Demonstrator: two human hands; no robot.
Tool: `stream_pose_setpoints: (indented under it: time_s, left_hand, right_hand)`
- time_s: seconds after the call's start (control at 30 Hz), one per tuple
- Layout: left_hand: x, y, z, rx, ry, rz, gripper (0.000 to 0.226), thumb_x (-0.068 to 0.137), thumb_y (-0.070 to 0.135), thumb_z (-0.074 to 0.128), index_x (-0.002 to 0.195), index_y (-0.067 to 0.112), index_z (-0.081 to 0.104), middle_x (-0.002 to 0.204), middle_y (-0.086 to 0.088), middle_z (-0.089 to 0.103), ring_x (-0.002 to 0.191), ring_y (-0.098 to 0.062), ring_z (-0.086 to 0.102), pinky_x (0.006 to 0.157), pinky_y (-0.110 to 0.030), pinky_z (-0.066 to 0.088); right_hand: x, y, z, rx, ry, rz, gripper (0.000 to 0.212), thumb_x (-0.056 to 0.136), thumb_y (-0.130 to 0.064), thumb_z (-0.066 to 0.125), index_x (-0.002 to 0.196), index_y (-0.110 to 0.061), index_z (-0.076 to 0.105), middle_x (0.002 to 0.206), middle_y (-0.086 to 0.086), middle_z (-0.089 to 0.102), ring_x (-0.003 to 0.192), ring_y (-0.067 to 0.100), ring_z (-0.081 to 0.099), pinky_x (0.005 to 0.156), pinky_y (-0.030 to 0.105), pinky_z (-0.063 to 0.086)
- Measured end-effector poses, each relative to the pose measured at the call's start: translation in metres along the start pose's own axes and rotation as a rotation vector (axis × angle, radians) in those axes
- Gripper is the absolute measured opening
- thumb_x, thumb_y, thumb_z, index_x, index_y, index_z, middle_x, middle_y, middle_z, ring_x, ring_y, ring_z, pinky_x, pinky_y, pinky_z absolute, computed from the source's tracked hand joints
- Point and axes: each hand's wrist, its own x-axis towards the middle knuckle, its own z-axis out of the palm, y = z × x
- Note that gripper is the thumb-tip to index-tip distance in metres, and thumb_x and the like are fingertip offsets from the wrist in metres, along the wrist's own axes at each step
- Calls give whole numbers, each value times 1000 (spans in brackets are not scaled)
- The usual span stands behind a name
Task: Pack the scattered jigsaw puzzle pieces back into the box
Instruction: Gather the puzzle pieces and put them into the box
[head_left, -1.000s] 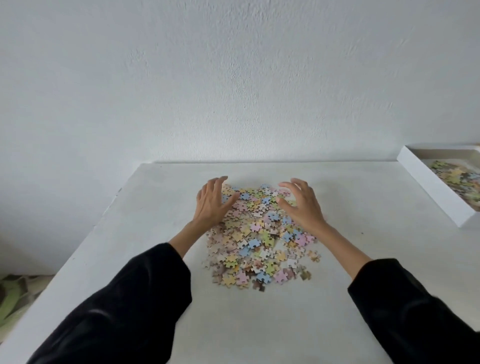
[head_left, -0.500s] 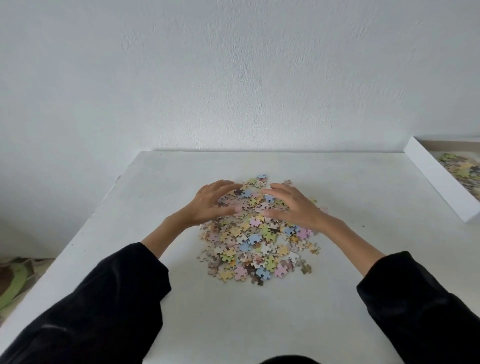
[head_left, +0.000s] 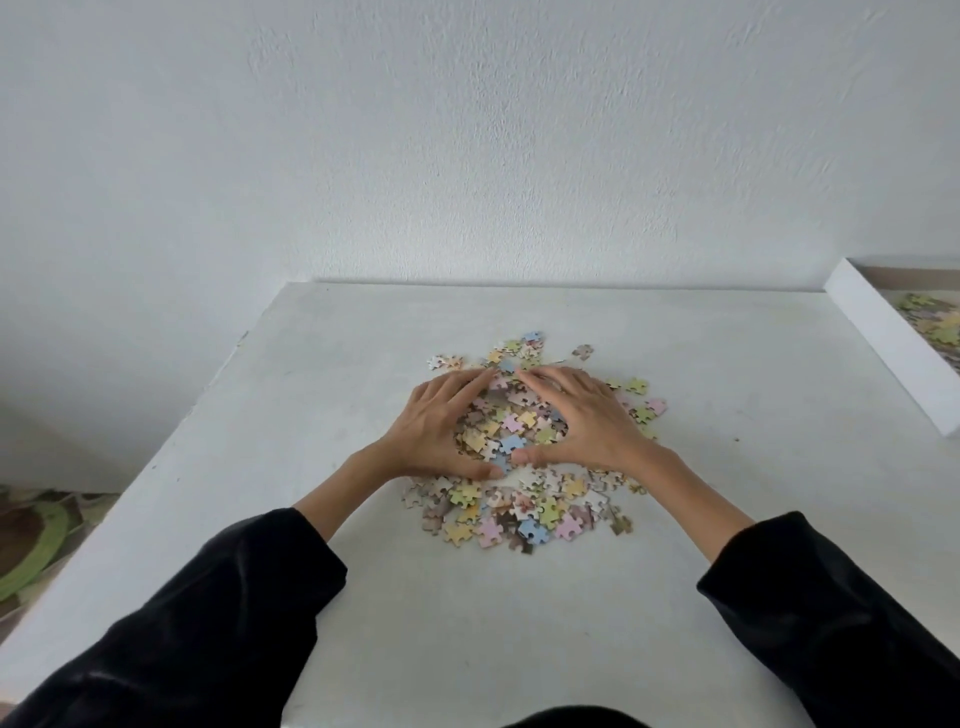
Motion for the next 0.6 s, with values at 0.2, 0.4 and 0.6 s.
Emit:
stream_pose_setpoints:
  time_s: [0.2, 0.4, 0.6]
  left_hand:
    - [2, 6, 2, -69, 115, -9, 90, 63, 76, 45, 138, 28, 33, 124, 2, 47, 109, -15, 41, 93, -32, 36]
    - [6, 7, -2, -99, 250, -31, 58, 69, 60, 50, 110, 20, 58, 85, 15, 56, 79, -6, 47, 64, -24, 43]
    - [9, 5, -8, -222, 301, 0, 42, 76, 48, 59, 97, 12, 63, 64, 14, 41, 53, -2, 35, 50, -16, 32]
  right_hand:
    - [5, -4, 0, 146, 171, 13, 78, 70, -70, 39, 136, -28, 38, 125, 1, 44, 116, 16, 40, 93, 31, 39]
    - [5, -6, 1, 308, 283, -26, 38, 78, -34, 68, 109, -15, 58, 99, 1, 54, 88, 13, 51, 75, 22, 42]
    - [9, -1, -1, 472, 314, -33, 26, 80, -24, 67, 103, -11, 63, 97, 5, 66, 88, 16, 62, 84, 27, 52]
